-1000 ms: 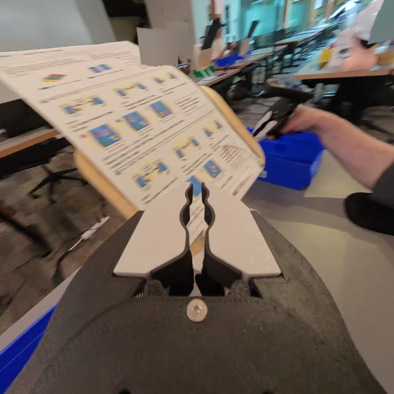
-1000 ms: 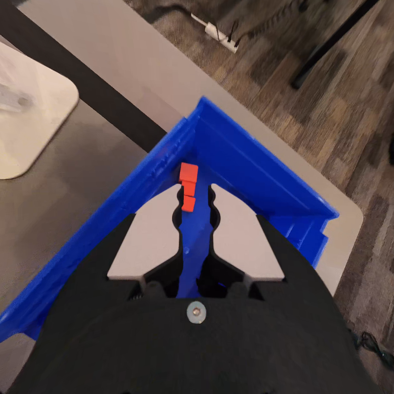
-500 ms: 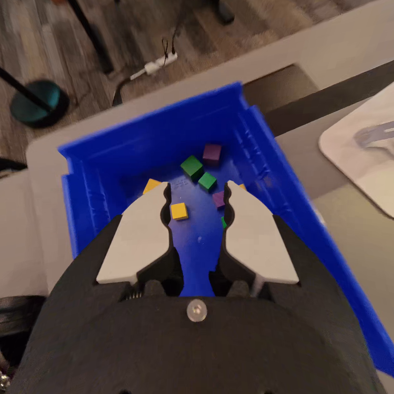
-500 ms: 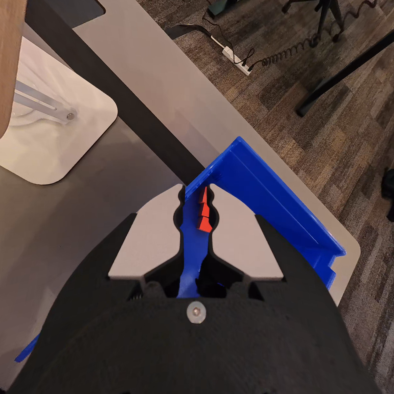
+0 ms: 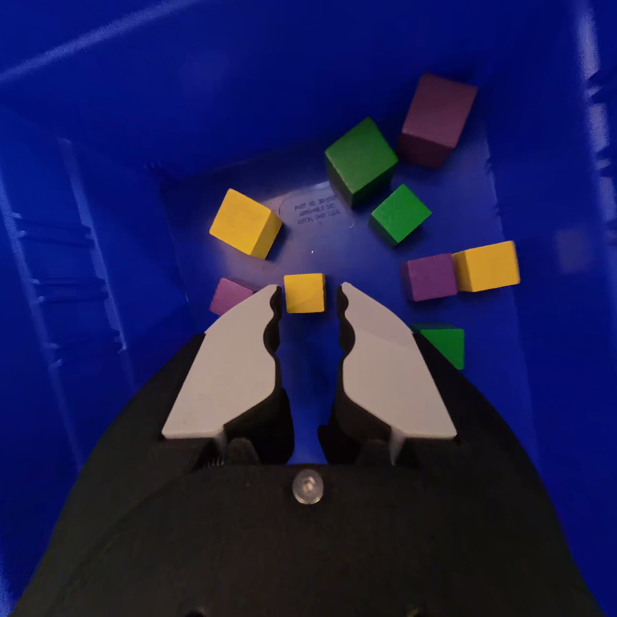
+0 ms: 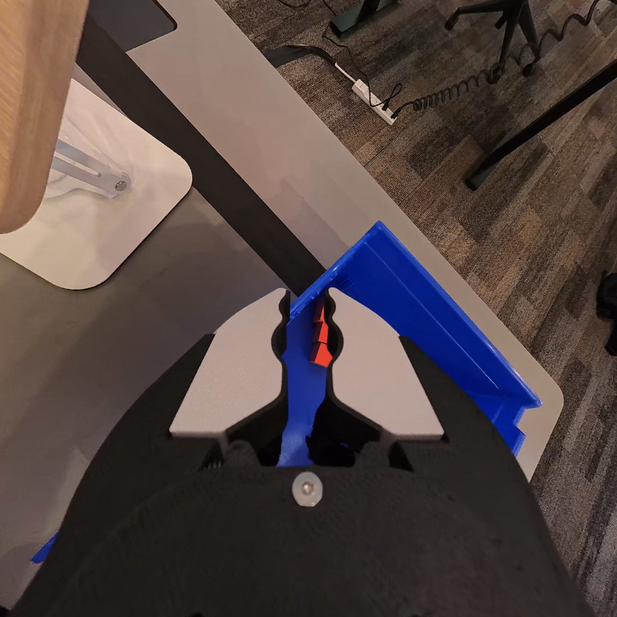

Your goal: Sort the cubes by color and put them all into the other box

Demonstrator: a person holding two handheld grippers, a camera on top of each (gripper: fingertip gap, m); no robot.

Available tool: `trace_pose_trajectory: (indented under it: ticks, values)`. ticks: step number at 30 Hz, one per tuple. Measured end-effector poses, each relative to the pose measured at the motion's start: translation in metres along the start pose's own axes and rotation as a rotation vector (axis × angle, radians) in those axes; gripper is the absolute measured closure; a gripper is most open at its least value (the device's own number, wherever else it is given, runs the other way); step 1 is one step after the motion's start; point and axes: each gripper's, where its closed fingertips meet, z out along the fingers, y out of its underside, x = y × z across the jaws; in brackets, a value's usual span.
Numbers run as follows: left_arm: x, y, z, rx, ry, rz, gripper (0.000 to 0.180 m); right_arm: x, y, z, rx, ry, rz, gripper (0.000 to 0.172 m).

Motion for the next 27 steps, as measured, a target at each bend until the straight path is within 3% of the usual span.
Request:
trace_pose_trajectory:
  ticks: [7, 12, 16, 20, 24, 27]
  values:
    - [0.002, 0.001, 0.006, 0.002, -0.010, 0.039, 0.158, 0.000, -0.004, -0.005, 0.012, 0.014, -0.009, 0.152]
    - [0.003, -0.023, -0.027, 0.157, 0.042, -0.011, 0.157, 0.007, -0.017, -0.022, 0.075, 0.075, -0.024, 0.153]
    - [0.008, -0.054, -0.090, 0.359, 0.086, -0.035, 0.158, 0.009, -0.049, -0.057, 0.233, 0.158, -0.090, 0.150]
    - [0.042, -0.088, -0.173, 0.604, 0.205, -0.001, 0.158, -0.015, -0.101, -0.113, 0.495, 0.258, -0.257, 0.145]
    - [0.111, -0.110, -0.255, 0.837, 0.437, 0.095, 0.158, -0.065, -0.144, -0.166, 0.747, 0.299, -0.423, 0.141]
    - [0.177, -0.116, -0.293, 0.939, 0.668, 0.175, 0.158, -0.114, -0.167, -0.186, 0.882, 0.279, -0.548, 0.138]
